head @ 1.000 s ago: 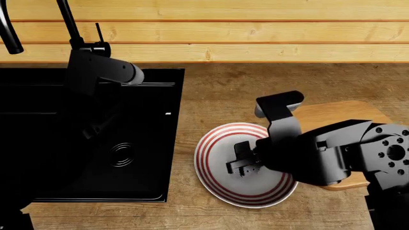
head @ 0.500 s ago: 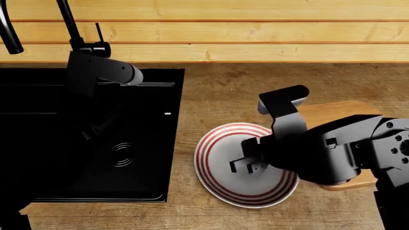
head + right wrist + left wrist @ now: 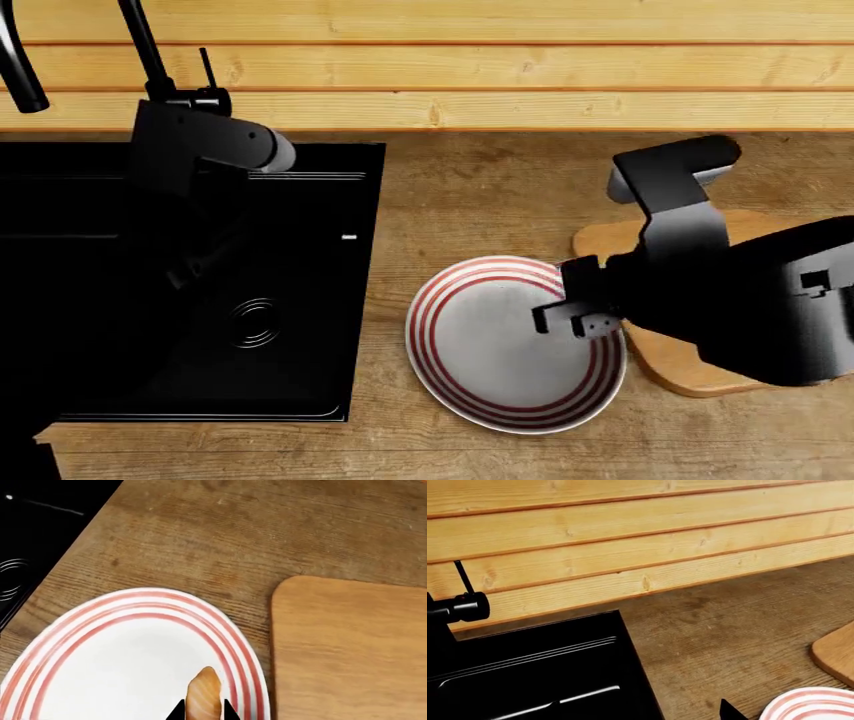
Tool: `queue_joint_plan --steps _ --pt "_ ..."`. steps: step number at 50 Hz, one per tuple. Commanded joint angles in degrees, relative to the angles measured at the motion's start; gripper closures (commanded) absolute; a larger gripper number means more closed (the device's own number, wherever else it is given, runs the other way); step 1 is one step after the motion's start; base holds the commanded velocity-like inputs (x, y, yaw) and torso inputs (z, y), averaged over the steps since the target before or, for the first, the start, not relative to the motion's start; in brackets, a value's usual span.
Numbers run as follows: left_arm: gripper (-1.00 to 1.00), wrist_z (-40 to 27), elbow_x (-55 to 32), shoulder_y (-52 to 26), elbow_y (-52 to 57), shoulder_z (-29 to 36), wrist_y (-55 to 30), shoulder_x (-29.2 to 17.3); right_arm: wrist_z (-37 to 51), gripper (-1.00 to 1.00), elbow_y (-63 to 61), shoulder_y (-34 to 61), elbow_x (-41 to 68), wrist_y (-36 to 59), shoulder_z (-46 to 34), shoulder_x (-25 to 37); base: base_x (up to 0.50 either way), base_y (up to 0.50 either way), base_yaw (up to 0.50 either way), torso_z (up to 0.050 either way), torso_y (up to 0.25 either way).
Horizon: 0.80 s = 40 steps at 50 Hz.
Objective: Pick the sushi from the plate and place it on the cutting board. Then pick the condiment bottle from the cabinet and place it next to the cutting board.
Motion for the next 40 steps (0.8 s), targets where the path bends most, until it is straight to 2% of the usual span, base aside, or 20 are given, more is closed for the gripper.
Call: queue_joint_plan --steps 1,16,40 --pt "-1.0 -0.53 -0.58 0.17 0.16 0.3 0.28 -0.43 -0.2 1.0 -0.55 -0.51 -0.93 -0.18 2.44 6.33 0.0 0.0 0.0 0.0 0.0" --pt "-1.0 -1.33 -1.27 -0.09 -0.02 0.86 0.59 -0.61 -4.55 1.0 1.38 -3.23 -9.56 0.49 5.75 12.47 0.0 0.0 0.0 0.0 0.0" --pt "-1.0 -1.52 -1.57 0.37 -0.22 1.97 1.71 -1.25 -13.44 1.0 7.21 -3.24 -27.2 2.33 1.03 9.69 0.0 0.0 0.0 0.0 0.0"
